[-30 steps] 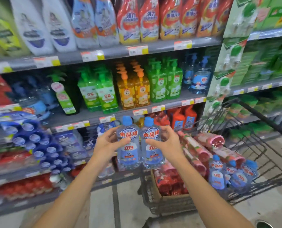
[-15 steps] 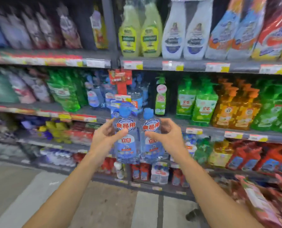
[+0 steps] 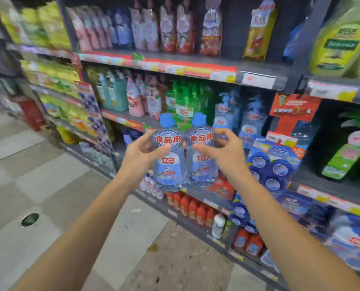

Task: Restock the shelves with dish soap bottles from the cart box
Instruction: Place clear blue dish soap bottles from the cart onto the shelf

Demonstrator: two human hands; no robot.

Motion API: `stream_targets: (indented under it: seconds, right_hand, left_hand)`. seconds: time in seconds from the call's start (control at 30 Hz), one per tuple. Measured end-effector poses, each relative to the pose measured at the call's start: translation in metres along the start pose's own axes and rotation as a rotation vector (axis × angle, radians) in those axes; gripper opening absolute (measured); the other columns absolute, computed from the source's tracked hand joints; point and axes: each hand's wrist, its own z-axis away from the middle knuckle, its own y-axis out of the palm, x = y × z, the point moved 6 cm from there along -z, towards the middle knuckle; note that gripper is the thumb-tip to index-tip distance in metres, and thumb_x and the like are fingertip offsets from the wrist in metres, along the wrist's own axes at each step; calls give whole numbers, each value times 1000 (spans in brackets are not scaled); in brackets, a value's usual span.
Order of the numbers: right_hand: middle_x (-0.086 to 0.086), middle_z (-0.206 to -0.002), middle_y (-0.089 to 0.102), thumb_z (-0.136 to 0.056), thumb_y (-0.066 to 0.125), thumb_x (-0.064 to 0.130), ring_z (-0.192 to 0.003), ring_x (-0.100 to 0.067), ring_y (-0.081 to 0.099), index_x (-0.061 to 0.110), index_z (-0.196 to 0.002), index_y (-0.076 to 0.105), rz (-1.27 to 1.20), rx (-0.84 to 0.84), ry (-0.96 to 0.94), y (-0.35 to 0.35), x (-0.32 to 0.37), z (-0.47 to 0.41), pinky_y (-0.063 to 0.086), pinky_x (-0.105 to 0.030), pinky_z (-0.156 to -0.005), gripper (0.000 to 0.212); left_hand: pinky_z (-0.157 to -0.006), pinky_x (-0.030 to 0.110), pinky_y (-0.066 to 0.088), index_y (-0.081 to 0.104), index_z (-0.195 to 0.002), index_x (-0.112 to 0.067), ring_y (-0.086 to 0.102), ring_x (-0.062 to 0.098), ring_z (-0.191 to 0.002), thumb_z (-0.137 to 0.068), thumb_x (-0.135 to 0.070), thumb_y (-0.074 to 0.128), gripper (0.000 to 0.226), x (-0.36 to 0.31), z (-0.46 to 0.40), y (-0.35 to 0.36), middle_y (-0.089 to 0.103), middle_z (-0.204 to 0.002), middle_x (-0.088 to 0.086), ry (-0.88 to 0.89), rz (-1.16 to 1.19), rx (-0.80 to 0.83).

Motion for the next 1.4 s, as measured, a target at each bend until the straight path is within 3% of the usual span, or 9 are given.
stream_targets:
  seconds: [0.33,0.53,0.63,0.77,0.87,1.07,1.2,1.3,1.4]
  right_hand:
    - [14,-73,75,-70,89,6,-67,-2,72,20,-91,54,-124,137,8,166,-16,-122,52,-16,-58,43]
    - [0,-86,78,-68,90,8,-80,-17,75,14,-92,53,-162,176,-3,251,-13,-228,60,-38,-74,44]
    - [1,-89,78,-67,91,13,-81,-13,75,11,-98,56,-173,186,-24,291,-1,-275,59,-32,-69,47]
    - [4,-85,77,-65,92,14,-77,-8,74,13,-96,59,-167,197,-53,342,17,-329,54,-21,-61,45]
    - [4,-84,77,-66,92,13,-75,-7,73,17,-91,57,-160,200,-75,379,27,-363,53,-21,-61,43]
    - [2,-87,77,-66,91,12,-78,-8,74,18,-92,60,-133,154,-129,460,39,-421,54,-21,-65,41]
    - [2,-86,78,-67,91,13,-80,-9,74,13,-100,61,-115,113,-150,511,50,-459,56,-24,-69,44]
    - [-4,-99,77,-62,94,20,-94,-18,73,11,-108,61,-89,49,-172,545,65,-490,57,-33,-78,57]
    - [-2,-97,77,-64,93,18,-90,-16,74,10,-109,61,-87,-17,-204,570,82,-515,56,-30,-75,56]
  left_hand:
    - [-89,34,55,63,-126,-12,70,20,-106,-79,-16,74,48,2,-109,-149,74,-113,4,17,-125,-115]
    - [-89,32,56,63,-125,-13,70,21,-106,-75,-20,75,52,-19,-215,-228,74,-112,2,36,-242,-112]
    - [-87,31,55,62,-126,-15,70,19,-105,-76,-19,75,52,-36,-259,-261,74,-112,2,65,-233,-121]
    - [-82,26,57,67,-110,-23,72,15,-98,-77,-15,71,34,-54,-309,-303,76,-105,-1,97,-199,-132]
    - [-85,29,56,67,-115,-18,71,18,-102,-81,-15,72,35,-61,-346,-339,75,-108,1,122,-212,-138]
    - [-78,19,55,63,-125,-10,70,13,-103,-90,-10,66,35,-64,-415,-418,74,-113,0,170,-202,-99]
    - [-79,19,55,63,-123,-11,69,14,-106,-90,-12,65,33,-75,-469,-473,73,-114,0,200,-189,-42]
    - [-82,22,56,65,-117,-12,69,14,-105,-90,-8,66,27,-87,-514,-509,74,-112,1,233,-161,-11]
    - [-78,23,54,64,-120,-8,70,13,-101,-90,-9,65,30,-100,-559,-534,74,-111,2,266,-161,56]
